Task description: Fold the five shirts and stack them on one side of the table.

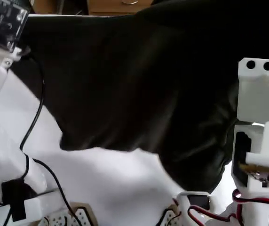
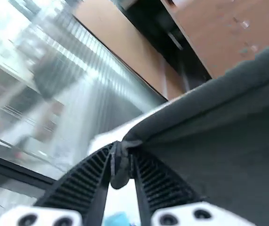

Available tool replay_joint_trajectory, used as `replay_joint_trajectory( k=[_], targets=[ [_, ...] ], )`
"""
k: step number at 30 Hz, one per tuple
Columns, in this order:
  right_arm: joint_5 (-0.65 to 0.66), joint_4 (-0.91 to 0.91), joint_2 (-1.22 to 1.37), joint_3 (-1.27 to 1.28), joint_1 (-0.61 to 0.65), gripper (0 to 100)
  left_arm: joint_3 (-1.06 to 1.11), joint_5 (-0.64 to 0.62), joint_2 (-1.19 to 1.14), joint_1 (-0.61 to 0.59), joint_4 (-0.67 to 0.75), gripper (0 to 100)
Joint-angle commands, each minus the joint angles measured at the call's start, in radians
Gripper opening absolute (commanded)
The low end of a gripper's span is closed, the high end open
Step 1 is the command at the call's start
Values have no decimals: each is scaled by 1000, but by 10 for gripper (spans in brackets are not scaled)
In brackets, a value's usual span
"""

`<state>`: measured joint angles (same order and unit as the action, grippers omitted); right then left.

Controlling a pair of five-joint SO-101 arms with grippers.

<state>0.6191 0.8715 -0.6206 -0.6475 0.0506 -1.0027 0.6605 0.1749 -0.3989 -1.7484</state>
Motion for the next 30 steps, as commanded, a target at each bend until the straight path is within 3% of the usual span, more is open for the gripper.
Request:
replay_joint_trajectory(
  k=[1, 13, 21, 30],
  targets=[
    [6, 4, 8, -17, 2, 19, 90, -20, 5, -5, 15, 20],
    [5, 8, 8, -14, 4, 19, 124, -21, -9, -8, 78, 21],
    [5, 8, 15, -12, 1, 19, 372, -23, -32, -46, 351, 20],
    [3, 58, -19, -17, 5, 19, 266, -15, 130, -83, 192, 20]
  ],
)
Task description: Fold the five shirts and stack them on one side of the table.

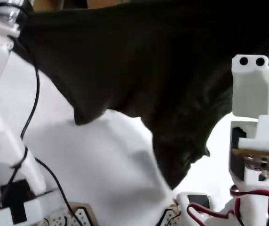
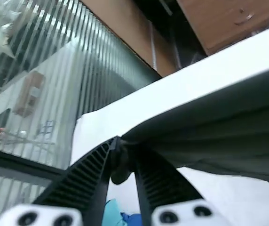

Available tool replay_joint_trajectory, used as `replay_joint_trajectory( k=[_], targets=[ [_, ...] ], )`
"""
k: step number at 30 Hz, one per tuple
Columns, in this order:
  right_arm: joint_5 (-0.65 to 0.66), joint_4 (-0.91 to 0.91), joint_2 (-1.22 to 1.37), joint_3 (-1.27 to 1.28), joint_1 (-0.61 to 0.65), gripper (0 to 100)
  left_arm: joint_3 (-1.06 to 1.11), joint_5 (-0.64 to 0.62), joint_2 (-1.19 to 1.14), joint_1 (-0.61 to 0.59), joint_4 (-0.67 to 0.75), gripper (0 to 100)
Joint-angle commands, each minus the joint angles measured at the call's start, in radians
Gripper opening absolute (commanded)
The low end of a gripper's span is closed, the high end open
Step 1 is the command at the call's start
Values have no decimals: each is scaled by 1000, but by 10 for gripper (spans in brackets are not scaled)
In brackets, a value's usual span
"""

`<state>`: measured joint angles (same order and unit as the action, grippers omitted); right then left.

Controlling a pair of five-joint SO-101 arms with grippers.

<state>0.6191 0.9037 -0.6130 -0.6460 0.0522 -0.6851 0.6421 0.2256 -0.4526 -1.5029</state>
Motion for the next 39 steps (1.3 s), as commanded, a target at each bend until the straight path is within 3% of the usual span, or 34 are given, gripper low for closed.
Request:
replay_joint_trajectory(
  k=[1, 8, 14, 27, 39],
  targets=[
    [3, 41, -35, -18, 5, 19, -59, 5, 106, -31, -75, 20],
    [3, 56, -74, -12, 5, 19, -61, 87, 279, -32, -203, 20],
    [3, 91, -54, 31, 5, 19, -38, 95, 281, -31, -190, 20],
    [2, 74, 176, 281, 4, 19, 145, 95, -141, 38, 170, 20],
    [8, -193, 506, 376, 5, 19, 134, 97, -434, 98, 408, 20]
  ],
)
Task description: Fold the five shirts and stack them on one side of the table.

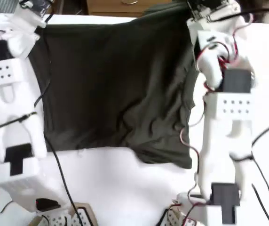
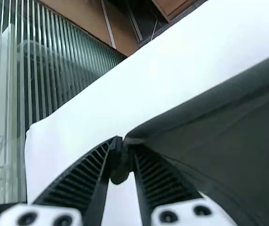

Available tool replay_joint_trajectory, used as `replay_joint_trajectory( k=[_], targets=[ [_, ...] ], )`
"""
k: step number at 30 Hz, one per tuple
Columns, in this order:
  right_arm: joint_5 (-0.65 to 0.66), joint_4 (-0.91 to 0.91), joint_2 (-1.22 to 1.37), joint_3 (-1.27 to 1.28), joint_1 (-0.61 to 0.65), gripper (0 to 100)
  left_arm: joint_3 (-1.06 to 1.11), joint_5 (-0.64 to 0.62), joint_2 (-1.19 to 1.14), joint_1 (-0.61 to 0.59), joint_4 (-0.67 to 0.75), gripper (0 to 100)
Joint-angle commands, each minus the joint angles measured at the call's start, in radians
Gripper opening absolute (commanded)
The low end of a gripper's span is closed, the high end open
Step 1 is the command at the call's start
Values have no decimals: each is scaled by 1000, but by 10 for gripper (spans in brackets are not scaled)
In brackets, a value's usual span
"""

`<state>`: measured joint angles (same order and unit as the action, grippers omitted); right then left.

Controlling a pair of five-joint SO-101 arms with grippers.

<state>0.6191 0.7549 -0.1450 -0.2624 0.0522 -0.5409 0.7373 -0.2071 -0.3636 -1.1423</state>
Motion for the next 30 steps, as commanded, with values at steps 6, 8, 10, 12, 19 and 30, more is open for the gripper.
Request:
replay_joint_trajectory(
  k=[6, 8, 10, 12, 19, 30],
  targets=[
    [9, -45, 125, -97, 1, 19, -85, -5, -12, 9, 100, 20],
    [8, -41, 154, -163, 4, 19, -137, -6, -14, 11, 92, 20],
    [6, -41, 185, -227, 5, 19, -174, -8, -14, 17, 98, 20],
    [5, -39, 222, -292, 5, 19, -200, -8, -14, 23, 100, 20],
    [5, 16, 331, -390, 7, 19, -185, -2, -69, 46, 94, 20],
    [3, 427, 343, -384, 15, 19, -182, 91, -249, 26, -170, 20]
  ],
)
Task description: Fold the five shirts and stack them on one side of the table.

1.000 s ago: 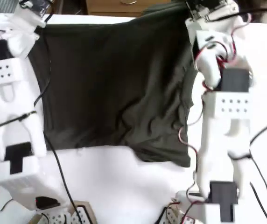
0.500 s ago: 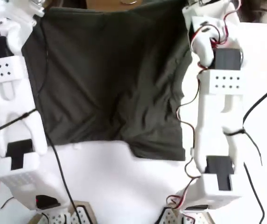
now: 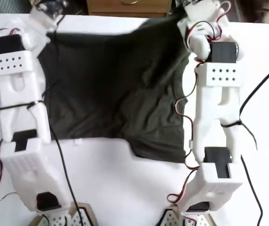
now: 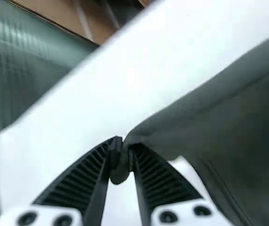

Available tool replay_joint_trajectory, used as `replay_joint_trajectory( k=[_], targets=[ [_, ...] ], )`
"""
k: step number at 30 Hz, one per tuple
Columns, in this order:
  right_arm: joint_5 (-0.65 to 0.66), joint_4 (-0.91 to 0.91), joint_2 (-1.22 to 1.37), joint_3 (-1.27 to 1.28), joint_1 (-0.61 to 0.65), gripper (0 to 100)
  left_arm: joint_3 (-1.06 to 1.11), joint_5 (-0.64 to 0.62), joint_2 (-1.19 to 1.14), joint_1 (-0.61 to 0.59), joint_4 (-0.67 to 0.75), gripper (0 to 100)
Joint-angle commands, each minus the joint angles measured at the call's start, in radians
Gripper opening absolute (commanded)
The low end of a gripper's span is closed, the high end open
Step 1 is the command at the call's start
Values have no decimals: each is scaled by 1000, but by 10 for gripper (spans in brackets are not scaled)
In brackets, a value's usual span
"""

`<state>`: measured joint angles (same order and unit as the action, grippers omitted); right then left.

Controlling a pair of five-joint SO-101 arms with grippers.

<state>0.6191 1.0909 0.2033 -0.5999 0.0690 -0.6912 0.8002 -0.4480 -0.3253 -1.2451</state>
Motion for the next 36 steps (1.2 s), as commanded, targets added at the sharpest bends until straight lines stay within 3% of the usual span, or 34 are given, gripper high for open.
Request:
replay_joint_trajectory(
  k=[1, 11, 19, 30, 36],
  targets=[
    [3, 130, -5, -46, -4, 19, -31, 38, -15, -14, -92, 20],
    [2, 409, -15, -48, -7, 19, -31, 109, -31, -28, -319, 20],
    [2, 519, -111, -15, -2, 19, -25, 103, -29, -58, -399, 21],
    [2, 456, -435, 382, 33, 19, -7, 104, 78, -97, -493, 21],
    [2, 360, -598, 660, 27, 19, 232, 74, 152, -100, -427, 22]
  ],
)
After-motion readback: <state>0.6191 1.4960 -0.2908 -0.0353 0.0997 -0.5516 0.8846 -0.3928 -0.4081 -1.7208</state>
